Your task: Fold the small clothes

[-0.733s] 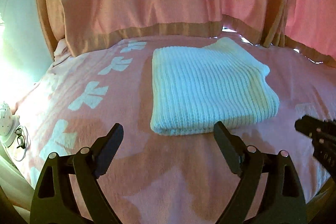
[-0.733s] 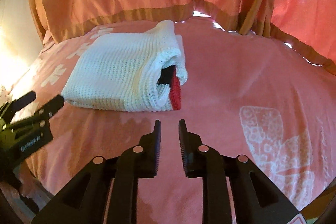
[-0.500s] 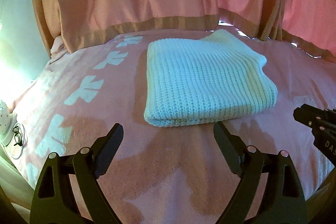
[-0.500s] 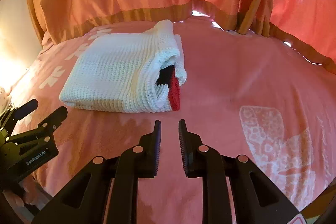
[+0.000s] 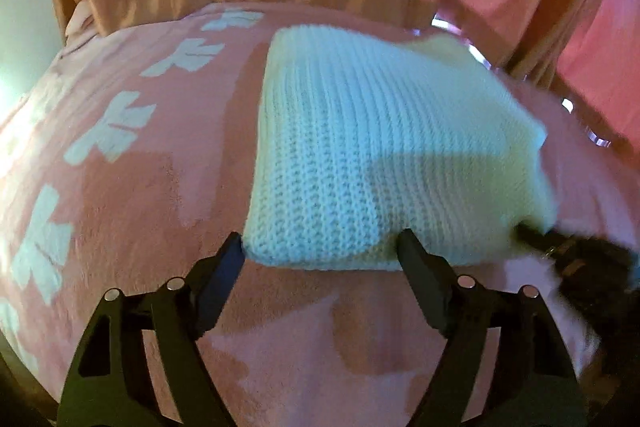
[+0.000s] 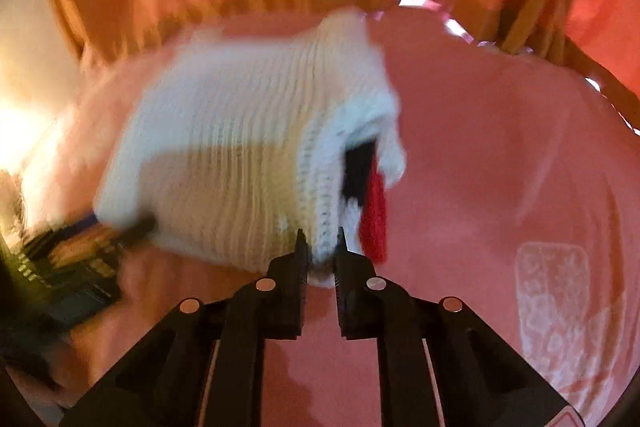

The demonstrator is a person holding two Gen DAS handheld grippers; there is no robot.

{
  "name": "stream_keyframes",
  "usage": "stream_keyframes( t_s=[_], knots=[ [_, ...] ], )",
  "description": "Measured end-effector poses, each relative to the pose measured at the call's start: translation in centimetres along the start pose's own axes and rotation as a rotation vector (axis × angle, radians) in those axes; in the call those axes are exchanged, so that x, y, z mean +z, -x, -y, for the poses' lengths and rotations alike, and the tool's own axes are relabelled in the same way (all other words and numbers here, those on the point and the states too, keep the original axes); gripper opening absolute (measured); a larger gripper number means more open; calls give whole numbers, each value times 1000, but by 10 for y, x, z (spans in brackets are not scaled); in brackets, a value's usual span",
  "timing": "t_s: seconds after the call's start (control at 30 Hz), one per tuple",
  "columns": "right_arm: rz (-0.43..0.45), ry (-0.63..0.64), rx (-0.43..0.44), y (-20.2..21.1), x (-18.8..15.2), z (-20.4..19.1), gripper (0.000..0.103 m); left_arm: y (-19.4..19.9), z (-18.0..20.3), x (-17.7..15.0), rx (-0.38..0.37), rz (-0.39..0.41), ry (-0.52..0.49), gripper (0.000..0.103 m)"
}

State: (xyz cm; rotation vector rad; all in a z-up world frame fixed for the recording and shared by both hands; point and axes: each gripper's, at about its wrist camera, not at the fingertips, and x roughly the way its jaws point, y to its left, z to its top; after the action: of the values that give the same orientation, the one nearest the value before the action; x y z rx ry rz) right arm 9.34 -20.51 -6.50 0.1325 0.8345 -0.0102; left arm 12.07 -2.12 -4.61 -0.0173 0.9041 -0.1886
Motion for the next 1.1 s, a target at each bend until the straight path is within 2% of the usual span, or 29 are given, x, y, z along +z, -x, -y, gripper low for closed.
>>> stream_keyframes(
  t_s=[0.07, 0.13, 0.17, 0.23, 0.3, 0.37, 0.53, 0.73, 1.1],
  knots=[
    [18, 10, -36, 3, 4, 4, 11, -1, 0, -1, -2, -10, 2, 76],
    [-81, -10, -31, -20, -6, 11, 13, -1, 1, -2, -3, -15, -12, 76],
    [-79, -29, -29, -22, -12, 12, 14, 0, 2, -4, 2, -12, -26, 76],
    [-47, -6, -60, -10, -16, 4, 21, 2, 3, -6, 11, -7, -44, 76],
    [26, 29, -106, 17, -21, -7, 29, 8, 2, -8, 16, 3, -47, 77],
    [81, 49, -129, 41, -32, -15, 34, 16, 2, -12, 21, 16, -51, 84],
    [100, 26, -164, 58, -54, -16, 41, 36, 5, -22, 43, 69, -64, 89],
    [28, -56, -166, 43, -69, 2, 42, 48, 12, -31, 58, 109, -95, 89],
    [18, -43, -174, 40, -78, -1, 44, 52, 25, -49, 65, 115, -145, 89]
  ],
)
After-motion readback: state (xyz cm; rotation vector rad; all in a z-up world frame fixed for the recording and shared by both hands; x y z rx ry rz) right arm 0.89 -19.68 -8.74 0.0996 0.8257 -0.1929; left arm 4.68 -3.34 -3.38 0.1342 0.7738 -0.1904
